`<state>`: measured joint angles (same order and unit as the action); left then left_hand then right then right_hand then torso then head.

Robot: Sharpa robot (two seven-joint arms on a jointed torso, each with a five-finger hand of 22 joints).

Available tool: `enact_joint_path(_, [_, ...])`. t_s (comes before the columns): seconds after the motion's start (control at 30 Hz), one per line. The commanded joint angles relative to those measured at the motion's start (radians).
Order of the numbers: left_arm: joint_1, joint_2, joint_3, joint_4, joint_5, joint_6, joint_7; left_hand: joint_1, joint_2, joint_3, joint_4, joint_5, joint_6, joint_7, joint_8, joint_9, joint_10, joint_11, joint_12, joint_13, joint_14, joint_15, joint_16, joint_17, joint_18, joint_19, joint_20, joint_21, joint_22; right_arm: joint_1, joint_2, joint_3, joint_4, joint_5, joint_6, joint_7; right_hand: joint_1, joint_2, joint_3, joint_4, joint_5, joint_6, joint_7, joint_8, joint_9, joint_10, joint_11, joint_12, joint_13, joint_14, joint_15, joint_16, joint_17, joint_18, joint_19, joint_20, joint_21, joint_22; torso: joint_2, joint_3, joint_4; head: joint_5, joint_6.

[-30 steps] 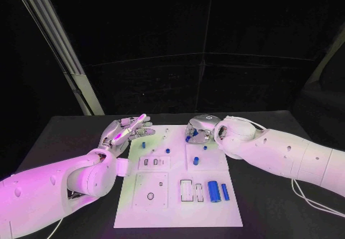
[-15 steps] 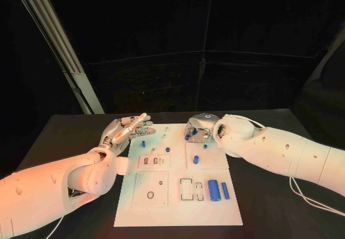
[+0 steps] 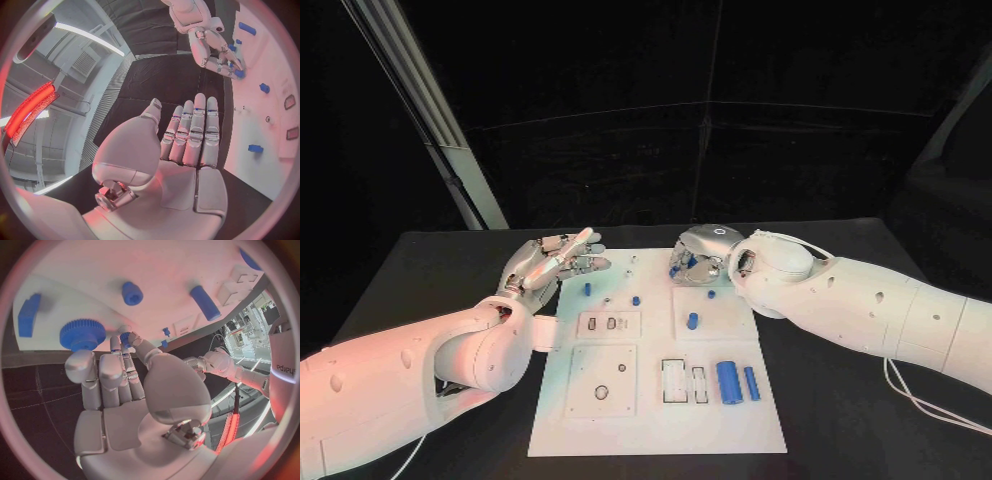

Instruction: Assemble the parts on the task board

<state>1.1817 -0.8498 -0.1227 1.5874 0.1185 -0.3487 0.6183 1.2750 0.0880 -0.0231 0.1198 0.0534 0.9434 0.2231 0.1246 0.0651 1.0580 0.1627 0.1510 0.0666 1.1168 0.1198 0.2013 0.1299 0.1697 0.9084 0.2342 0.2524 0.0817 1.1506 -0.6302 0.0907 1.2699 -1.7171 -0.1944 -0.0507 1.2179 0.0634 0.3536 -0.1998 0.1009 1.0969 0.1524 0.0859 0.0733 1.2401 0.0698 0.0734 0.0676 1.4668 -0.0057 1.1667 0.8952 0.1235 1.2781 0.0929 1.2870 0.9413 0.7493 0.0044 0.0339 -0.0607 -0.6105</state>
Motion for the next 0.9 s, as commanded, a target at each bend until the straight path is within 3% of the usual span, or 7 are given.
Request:
enact_joint_path(0.03, [0.002, -0.001, 0.001, 0.002, -0.006, 0.012, 0.002, 0.007, 0.001, 0.002, -0.006, 0.001, 0.004, 0.004, -0.006, -0.001, -0.004, 0.007, -0.005, -0.002, -0.001, 0.003, -0.005, 0.002, 0.015, 0.006, 0.003, -0.004, -0.001, 0.011, 0.014, 0.001, -0.006, 0.015, -0.079, -0.024, -0.009, -0.004, 0.005, 0.023, -0.039, 0.019, -0.014, -0.002, 0.006, 0.009, -0.001, -0.006, 0.0, 0.011, -0.009, 0.007, 0.003, -0.008, 0.003, -0.001, 0.011, 0.007, 0.002, 0.0007, 0.001, 0.001, 0.003])
enact_joint_path(0.43, [0.002, 0.002, 0.001, 0.002, -0.007, 0.01, 0.001, 0.008, 0.001, 0.002, -0.008, 0.001, 0.003, 0.004, -0.007, -0.001, -0.005, 0.007, -0.007, -0.002, -0.001, 0.003, -0.006, 0.002, 0.015, 0.006, 0.003, -0.005, -0.002, 0.031, 0.113, 0.001, -0.106, 0.023, -0.126, -0.028, -0.007, -0.007, 0.011, 0.029, -0.041, 0.018, -0.013, -0.005, 0.006, 0.007, -0.001, -0.008, 0.0, 0.011, -0.009, 0.009, 0.004, -0.008, 0.003, -0.001, 0.014, 0.011, 0.003, -0.0008, 0.0054, -0.002, 0.007])
enact_joint_path(0.7, [0.003, 0.005, 0.001, 0.0, -0.007, 0.013, -0.001, 0.008, 0.001, 0.002, -0.008, 0.001, 0.003, 0.004, -0.008, -0.001, -0.005, 0.007, -0.008, -0.002, -0.001, 0.003, -0.006, 0.002, 0.015, 0.006, 0.003, -0.006, -0.002, 0.035, 0.18, 0.001, -0.182, 0.03, -0.086, 0.001, -0.004, -0.009, 0.017, 0.034, -0.04, 0.016, -0.012, -0.008, 0.005, 0.004, 0.0, -0.01, -0.001, 0.011, -0.008, 0.011, 0.004, -0.009, 0.003, -0.001, 0.016, 0.013, 0.002, -0.0017, 0.0065, -0.001, 0.007])
enact_joint_path(0.9, [0.006, 0.007, 0.001, 0.0, -0.007, 0.015, -0.002, 0.007, 0.0, 0.001, -0.008, 0.001, 0.004, 0.004, -0.008, -0.001, -0.006, 0.007, -0.009, -0.002, -0.001, 0.003, -0.007, 0.002, 0.015, 0.006, 0.003, -0.006, -0.003, 0.035, 0.207, 0.001, -0.209, 0.031, -0.071, 0.012, -0.003, -0.011, 0.02, 0.037, -0.039, 0.015, -0.011, -0.01, 0.005, 0.002, 0.002, -0.011, -0.001, 0.01, -0.007, 0.012, 0.004, -0.009, 0.002, 0.0, 0.017, 0.014, 0.004, -0.001, 0.0079, 0.001, 0.011])
